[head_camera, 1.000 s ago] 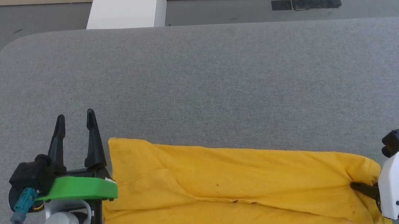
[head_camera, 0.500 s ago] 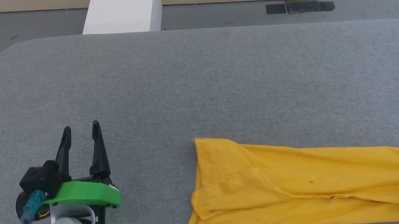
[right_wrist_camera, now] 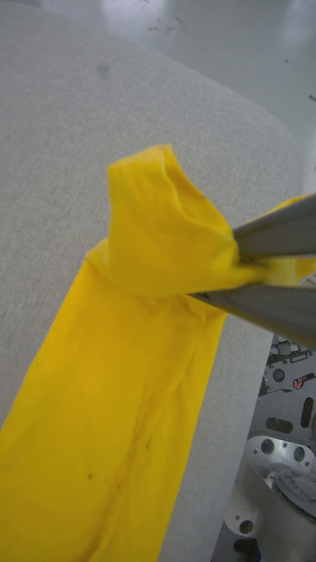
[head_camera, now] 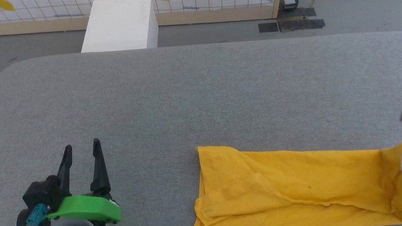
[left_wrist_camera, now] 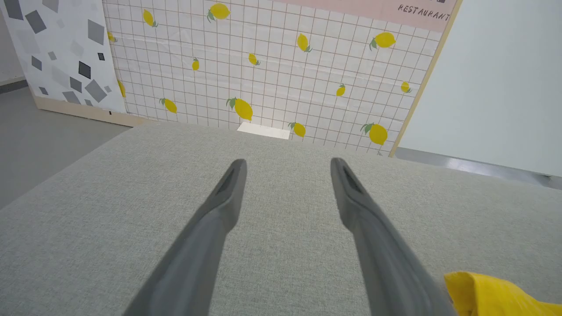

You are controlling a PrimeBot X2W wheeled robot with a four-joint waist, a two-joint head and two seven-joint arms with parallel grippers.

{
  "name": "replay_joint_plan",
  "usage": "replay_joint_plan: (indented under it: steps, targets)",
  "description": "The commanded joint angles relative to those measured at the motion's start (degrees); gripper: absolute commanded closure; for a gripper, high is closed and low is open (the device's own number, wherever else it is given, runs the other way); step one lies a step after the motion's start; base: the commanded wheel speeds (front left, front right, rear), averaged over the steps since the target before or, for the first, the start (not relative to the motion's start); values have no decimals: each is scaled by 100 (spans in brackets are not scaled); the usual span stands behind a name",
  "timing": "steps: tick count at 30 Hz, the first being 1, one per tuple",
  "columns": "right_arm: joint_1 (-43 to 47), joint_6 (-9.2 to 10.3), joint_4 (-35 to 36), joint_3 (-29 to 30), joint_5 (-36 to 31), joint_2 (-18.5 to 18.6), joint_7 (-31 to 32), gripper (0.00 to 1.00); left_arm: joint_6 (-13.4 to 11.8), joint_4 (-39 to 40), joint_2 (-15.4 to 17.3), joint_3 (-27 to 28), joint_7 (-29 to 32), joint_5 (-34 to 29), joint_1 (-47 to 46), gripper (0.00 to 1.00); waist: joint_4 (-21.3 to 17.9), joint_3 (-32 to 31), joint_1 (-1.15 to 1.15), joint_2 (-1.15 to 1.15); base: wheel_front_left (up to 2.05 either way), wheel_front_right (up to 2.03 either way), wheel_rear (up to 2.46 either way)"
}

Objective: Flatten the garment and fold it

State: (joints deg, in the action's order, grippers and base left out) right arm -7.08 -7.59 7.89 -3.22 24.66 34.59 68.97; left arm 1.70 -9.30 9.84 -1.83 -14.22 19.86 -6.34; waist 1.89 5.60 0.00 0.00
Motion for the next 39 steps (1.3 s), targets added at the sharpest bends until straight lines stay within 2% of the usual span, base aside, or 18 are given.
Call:
replay_joint_plan:
  steps: [1,4,8,16,20,28,37,38,39]
  targets:
    - [0,10,309,-188,156,-31,163,100,-40,42,41,28,-22,28,85,0,-28,-60,0,0,0,0,0]
    - [-132,10,755,-615,365,-173,321,100,-62,108,45,40,-25,44,166,0,-6,-87,0,0,0,0,0]
    - [-374,10,788,-1145,588,-623,204,100,-77,169,57,53,-24,78,241,0,100,-90,0,0,0,0,0]
    - [-946,10,-95,-1969,650,-1773,-705,100,-46,191,35,-15,8,154,336,0,428,9,0,0,0,0,0]
    - [-1201,10,-646,-2284,594,-2182,-1093,100,-31,172,13,-61,27,187,327,0,594,96,0,0,0,0,0]
    - [-1575,10,-1819,-2518,401,-2694,-1859,100,7,122,-11,-111,12,239,228,0,828,280,0,0,0,0,0]
    - [-1763,10,-3010,-2725,324,-2894,-2297,100,7,10,-53,-147,-19,253,203,0,854,318,0,0,0,0,0]
    - [-1802,10,-3073,-2761,328,-2919,-2372,90,11,-2,-56,-157,-22,250,197,0,843,309,0,0,0,0,0]
    - [-1836,10,-3110,-2815,324,-2936,-2423,18,12,-10,-61,-165,-24,249,191,0,834,301,0,0,0,0,0]
